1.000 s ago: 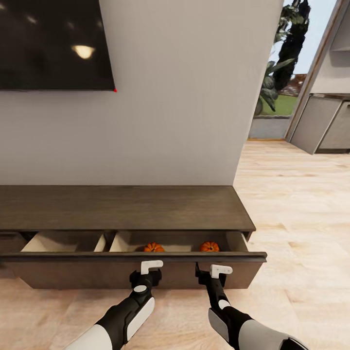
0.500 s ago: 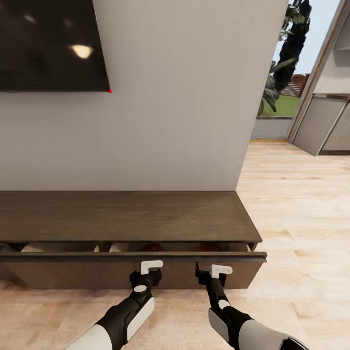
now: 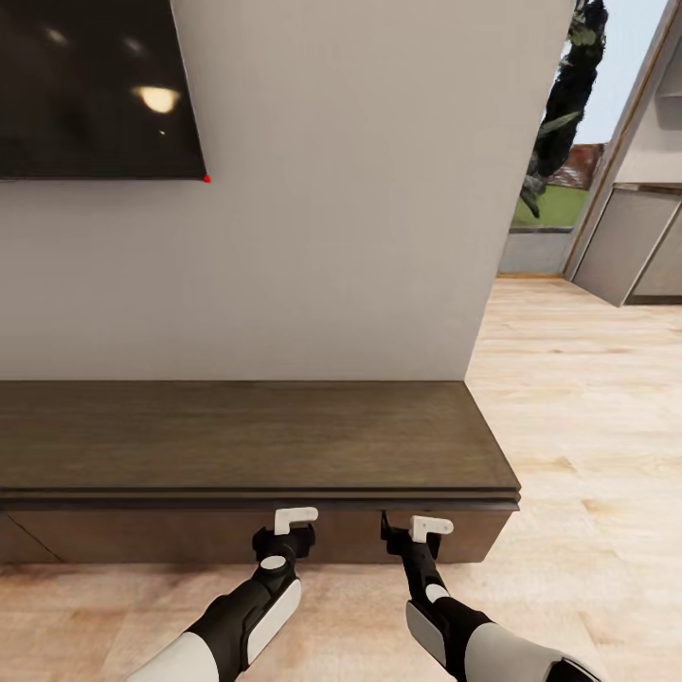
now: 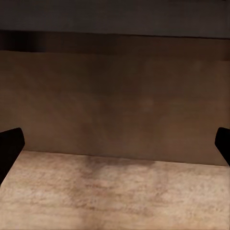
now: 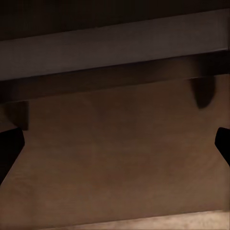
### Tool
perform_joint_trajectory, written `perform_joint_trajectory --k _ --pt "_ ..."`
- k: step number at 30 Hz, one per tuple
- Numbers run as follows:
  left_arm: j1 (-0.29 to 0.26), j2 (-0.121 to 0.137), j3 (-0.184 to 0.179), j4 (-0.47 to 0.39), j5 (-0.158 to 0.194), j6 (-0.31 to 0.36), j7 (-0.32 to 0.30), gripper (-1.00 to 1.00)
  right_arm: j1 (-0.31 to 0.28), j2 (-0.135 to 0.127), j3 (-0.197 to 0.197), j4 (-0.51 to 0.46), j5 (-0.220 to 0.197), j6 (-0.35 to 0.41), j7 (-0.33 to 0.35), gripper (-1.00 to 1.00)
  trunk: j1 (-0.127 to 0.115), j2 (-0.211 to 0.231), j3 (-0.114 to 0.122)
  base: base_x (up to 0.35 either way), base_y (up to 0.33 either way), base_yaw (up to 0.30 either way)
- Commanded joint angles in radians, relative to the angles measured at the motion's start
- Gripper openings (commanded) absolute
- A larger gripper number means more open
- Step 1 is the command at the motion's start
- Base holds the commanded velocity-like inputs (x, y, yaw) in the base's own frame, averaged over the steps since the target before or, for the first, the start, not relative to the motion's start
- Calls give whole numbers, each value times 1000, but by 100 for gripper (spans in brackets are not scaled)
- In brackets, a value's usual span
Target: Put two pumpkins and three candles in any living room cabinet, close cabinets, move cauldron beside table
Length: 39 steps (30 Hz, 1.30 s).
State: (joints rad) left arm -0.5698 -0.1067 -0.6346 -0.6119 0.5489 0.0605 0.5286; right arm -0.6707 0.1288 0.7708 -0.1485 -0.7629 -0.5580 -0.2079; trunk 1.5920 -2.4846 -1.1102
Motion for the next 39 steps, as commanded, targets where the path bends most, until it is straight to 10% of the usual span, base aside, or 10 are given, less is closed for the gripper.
perform_joint_trajectory --k 1,39 --pt "-1 1 -6 -2 4 4 8 100 -1 0 6 0 -1 -2 -8 100 0 0 -1 10 0 0" --pt "-1 1 -6 -2 2 5 9 100 -1 0 7 0 -1 -2 -8 100 0 0 -1 -76 0 0"
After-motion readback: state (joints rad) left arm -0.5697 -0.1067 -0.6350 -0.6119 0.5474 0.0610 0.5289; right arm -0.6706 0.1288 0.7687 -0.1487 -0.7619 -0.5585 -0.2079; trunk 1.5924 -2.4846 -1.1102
